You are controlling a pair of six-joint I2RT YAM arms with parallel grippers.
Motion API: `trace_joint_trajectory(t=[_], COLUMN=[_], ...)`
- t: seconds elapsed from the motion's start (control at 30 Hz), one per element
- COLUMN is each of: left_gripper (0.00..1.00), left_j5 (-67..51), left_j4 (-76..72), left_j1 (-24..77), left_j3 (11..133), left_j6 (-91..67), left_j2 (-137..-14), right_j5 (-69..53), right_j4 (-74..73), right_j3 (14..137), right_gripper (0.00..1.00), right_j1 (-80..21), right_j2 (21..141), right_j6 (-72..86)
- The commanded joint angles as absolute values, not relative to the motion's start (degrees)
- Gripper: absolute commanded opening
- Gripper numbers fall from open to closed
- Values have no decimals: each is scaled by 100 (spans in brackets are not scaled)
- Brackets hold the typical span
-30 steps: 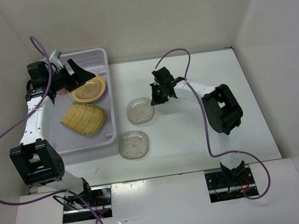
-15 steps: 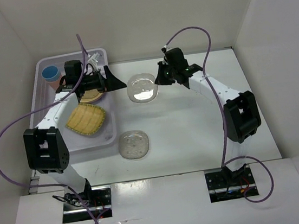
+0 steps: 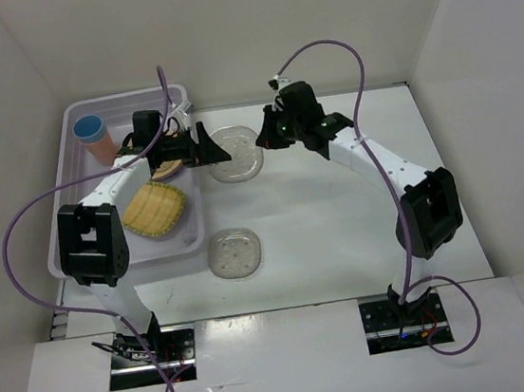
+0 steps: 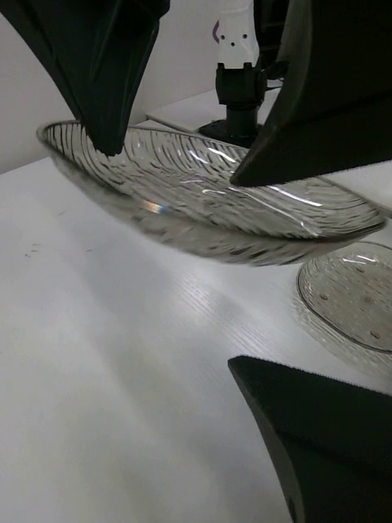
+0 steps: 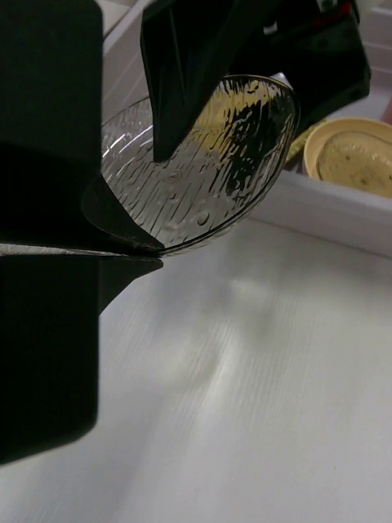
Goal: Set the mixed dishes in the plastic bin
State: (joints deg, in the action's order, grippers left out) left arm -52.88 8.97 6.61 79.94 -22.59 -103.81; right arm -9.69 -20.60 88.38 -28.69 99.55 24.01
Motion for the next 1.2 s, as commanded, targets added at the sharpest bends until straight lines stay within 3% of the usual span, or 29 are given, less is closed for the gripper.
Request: trace_joint_trajectory(t=[0.0, 0.07, 0.1, 0.2, 0.23, 0.3, 0.33, 0.37, 0.43, 0.53, 0.8, 1.17], left_gripper=[85, 68, 50, 26, 13, 2, 0, 0, 0, 0, 0, 0], left_j5=[-5563, -5563, -5563, -5563, -5563, -5423, -5336, -5257, -5020, -4352, -2859, -670], left_j4=[668, 668, 668, 668, 668, 668, 668, 616, 458, -139, -773, -809], left_j1=[712, 712, 712, 712, 712, 712, 712, 616, 327, -304, -1353, -967], left_j3=[8235, 8288, 8288, 8288, 8288, 8288, 8288, 8288, 8288, 7868, 7471, 7419], left_j6=[-2021, -2021, -2021, -2074, -2126, -2180, -2362, -2451, -2714, -3373, -4455, -5756], left_j2=[-10450, -10450, -10502, -10503, -10503, -10451, -10450, -10311, -10030, -9608, -9597, -10292], right_j5=[-1107, -1169, -1169, -1169, -1169, -1116, -1055, -933, -783, -572, -1151, -1063], right_j4=[-1802, -1802, -1802, -1740, -1740, -1740, -1792, -1793, -1793, -1636, -1573, -1670], right_j3=[9211, 9272, 9272, 9272, 9272, 9272, 9220, 9220, 9080, 8659, 7235, 7216], right_gripper=[0, 0, 0, 1, 1, 13, 17, 27, 29, 48, 52, 52], right_j1=[-2988, -2988, -2988, -3041, -3041, -3041, -3041, -3041, -3041, -3041, -3155, -3902], right_j2=[9721, 9782, 9782, 9844, 9905, 9958, 9958, 9958, 9853, 9529, 9325, 9967], right_j6=[2303, 2303, 2303, 2303, 2303, 2303, 2355, 2355, 2425, 2566, 2698, 2628])
